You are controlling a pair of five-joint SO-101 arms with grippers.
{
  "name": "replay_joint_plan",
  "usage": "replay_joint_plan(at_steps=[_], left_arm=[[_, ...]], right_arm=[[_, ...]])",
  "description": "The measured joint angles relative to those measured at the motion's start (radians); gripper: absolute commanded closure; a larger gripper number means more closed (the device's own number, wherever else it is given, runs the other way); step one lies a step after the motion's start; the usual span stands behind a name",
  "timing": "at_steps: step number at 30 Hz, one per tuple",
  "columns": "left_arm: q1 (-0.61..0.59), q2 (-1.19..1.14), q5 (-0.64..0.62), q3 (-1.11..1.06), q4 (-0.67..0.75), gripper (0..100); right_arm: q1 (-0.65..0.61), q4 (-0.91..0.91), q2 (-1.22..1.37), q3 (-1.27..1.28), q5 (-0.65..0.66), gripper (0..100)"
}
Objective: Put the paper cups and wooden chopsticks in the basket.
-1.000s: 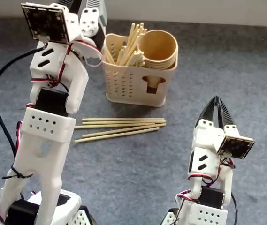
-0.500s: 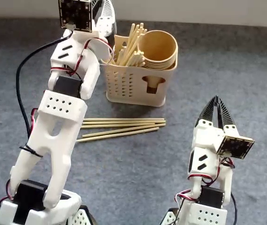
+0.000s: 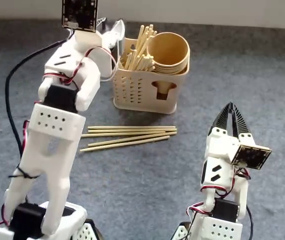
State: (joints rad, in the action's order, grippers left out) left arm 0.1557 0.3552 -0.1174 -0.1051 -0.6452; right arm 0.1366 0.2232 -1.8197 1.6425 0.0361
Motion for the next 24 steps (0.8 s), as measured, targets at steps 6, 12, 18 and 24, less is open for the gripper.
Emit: replay_joint_plan(at_steps=[6, 12, 18, 24], left_arm=[[-0.011, 0.121, 0.000, -0.020, -0.206, 87], [-0.118, 0.233, 0.000, -0.203, -0.241, 87], [-0.195, 0.347, 0.000, -0.399, -0.244, 87], [-0.258, 0.503, 0.000, -0.569, -0.244, 87]], right_arm=[[0.000, 0.000, 0.000, 0.000, 0.000, 97.5], [0.000, 0.000, 0.000, 0.026, 0.000, 97.5], [0.000, -0.003, 0.000, 0.026, 0.000, 97.5], [0.000, -0.003, 0.000, 0.026, 0.000, 97.5]])
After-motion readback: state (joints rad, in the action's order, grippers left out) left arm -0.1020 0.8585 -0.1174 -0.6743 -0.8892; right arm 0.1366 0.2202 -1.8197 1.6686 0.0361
